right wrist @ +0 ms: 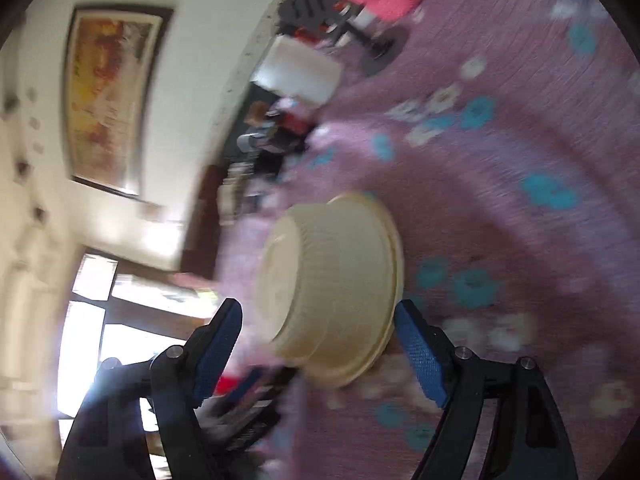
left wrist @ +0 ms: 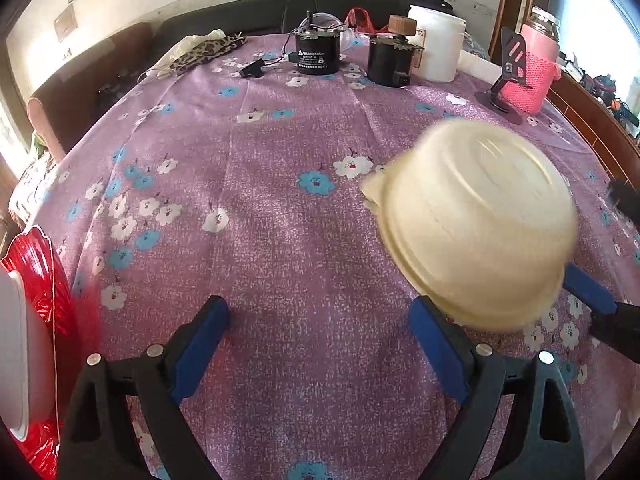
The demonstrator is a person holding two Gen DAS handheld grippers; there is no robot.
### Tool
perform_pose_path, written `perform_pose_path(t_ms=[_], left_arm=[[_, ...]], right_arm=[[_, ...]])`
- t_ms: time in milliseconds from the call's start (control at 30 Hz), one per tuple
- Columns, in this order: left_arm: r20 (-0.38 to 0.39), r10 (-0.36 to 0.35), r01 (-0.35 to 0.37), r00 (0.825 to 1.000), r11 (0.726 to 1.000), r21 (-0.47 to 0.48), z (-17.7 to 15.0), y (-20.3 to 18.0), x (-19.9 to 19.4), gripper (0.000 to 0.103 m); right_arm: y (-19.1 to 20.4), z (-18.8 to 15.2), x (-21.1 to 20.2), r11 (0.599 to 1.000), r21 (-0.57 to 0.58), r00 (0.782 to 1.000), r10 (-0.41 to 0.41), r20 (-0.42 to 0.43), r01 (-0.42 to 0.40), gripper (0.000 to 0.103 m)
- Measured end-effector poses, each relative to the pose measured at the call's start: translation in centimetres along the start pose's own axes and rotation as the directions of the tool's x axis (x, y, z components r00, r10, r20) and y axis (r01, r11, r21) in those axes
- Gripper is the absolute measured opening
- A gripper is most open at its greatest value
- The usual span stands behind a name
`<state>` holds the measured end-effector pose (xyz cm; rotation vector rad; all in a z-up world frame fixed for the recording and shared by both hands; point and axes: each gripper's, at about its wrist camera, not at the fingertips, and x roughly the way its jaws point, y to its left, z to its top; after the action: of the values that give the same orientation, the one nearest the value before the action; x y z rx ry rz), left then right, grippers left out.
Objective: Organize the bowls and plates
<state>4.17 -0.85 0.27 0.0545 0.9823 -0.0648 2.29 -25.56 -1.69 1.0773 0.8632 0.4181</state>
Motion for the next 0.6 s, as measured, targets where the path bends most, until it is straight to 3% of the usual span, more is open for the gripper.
perform_pose_path(t_ms=[33, 100, 233, 433, 467, 500, 533, 567, 600], left_arm=[[0.002, -0.002, 0.002, 1.0, 1.0, 0.001, 0.0, 0.0, 0.0, 0.092], [0.008, -0.007, 0.007, 1.0, 1.0, 0.007, -0.1, -0.1, 0.0, 0.092], [0.017, -0.039, 0.039, 0.999, 0.999, 0.008, -0.2, 0.1, -0.1, 0.092], [0.065, -0.165, 0.17, 0.984, 0.982, -0.084, -0.5, 2.2, -0.9, 0.092], [0.073, -0.185, 0.191, 0.98, 0.977, -0.098, -0.6, 2.6, -0.9, 0.092], [0.079, -0.198, 0.206, 0.977, 0.973, -0.108, -0.6, 2.8, -1.0, 0.092], [0.081, -0.204, 0.212, 0.976, 0.971, -0.114, -0.7, 2.9, -1.0, 0.092], [0.083, -0.211, 0.22, 0.974, 0.968, -0.119, -0.7, 3.0, -1.0, 0.092], [0.084, -0.219, 0.229, 0.972, 0.965, -0.125, -0.7, 3.1, -1.0, 0.092]], right_arm=[[-0.2, 0.0, 0.5, 0.997, 0.036, 0.997, 0.066, -0.03, -0.065, 0.083], [0.4, -0.2, 1.4, 0.994, 0.046, 0.993, 0.103, -0.056, -0.101, 0.083], [3.9, -0.1, 3.7, 0.995, -0.034, 0.993, 0.092, -0.079, -0.095, 0.084], [8.7, 0.1, 7.4, 0.988, -0.14, 0.994, 0.054, -0.091, -0.067, 0.078], [9.3, 0.1, 7.4, 0.986, -0.151, 0.995, 0.065, -0.073, -0.075, 0.07], [9.8, 0.0, 7.3, 0.982, -0.168, 0.996, 0.074, -0.058, -0.082, 0.048], [10.4, 0.0, 7.2, 0.977, -0.196, 0.996, 0.08, -0.043, -0.087, 0.036], [10.5, 0.0, 7.1, 0.976, -0.205, 0.997, 0.066, -0.041, -0.073, 0.029], [10.7, 0.2, 7.2, 0.978, -0.2, 0.998, 0.059, -0.034, -0.065, 0.029]])
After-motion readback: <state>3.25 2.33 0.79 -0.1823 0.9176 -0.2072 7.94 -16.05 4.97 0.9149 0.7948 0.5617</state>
